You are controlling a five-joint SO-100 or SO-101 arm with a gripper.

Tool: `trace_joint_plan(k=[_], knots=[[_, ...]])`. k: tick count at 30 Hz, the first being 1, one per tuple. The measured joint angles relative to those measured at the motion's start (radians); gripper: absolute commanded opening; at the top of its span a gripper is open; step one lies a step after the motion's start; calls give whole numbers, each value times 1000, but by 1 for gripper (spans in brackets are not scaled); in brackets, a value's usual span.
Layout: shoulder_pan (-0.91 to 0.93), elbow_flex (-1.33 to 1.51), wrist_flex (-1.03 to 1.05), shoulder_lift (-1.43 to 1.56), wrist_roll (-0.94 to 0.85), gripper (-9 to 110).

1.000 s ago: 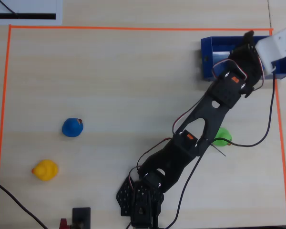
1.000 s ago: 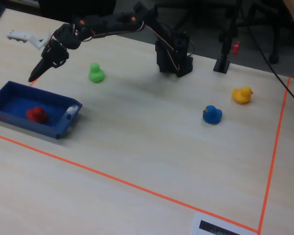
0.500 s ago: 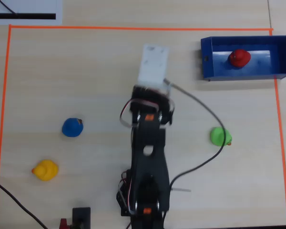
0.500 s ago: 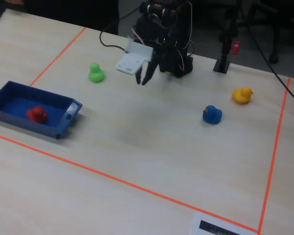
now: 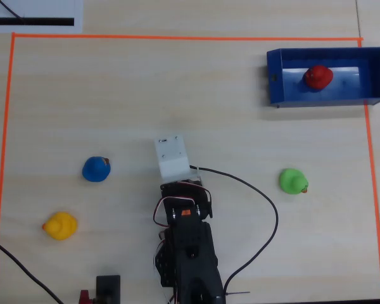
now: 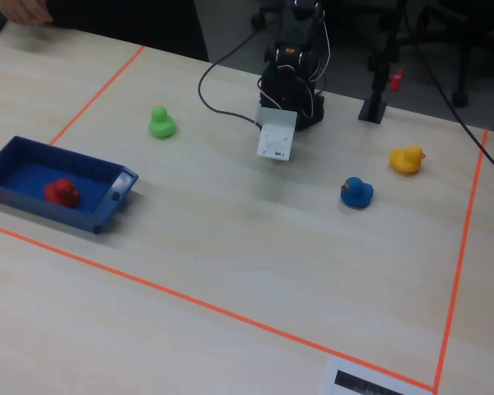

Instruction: Grasp red duck and put it into box.

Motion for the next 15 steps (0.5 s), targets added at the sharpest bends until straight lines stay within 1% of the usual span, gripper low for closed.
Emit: trace_joint_plan(k=[5, 11, 15], knots=[[29, 60, 28, 91, -46, 0], [26, 61, 141, 170, -38, 0], [29, 63, 178, 236, -14, 0]])
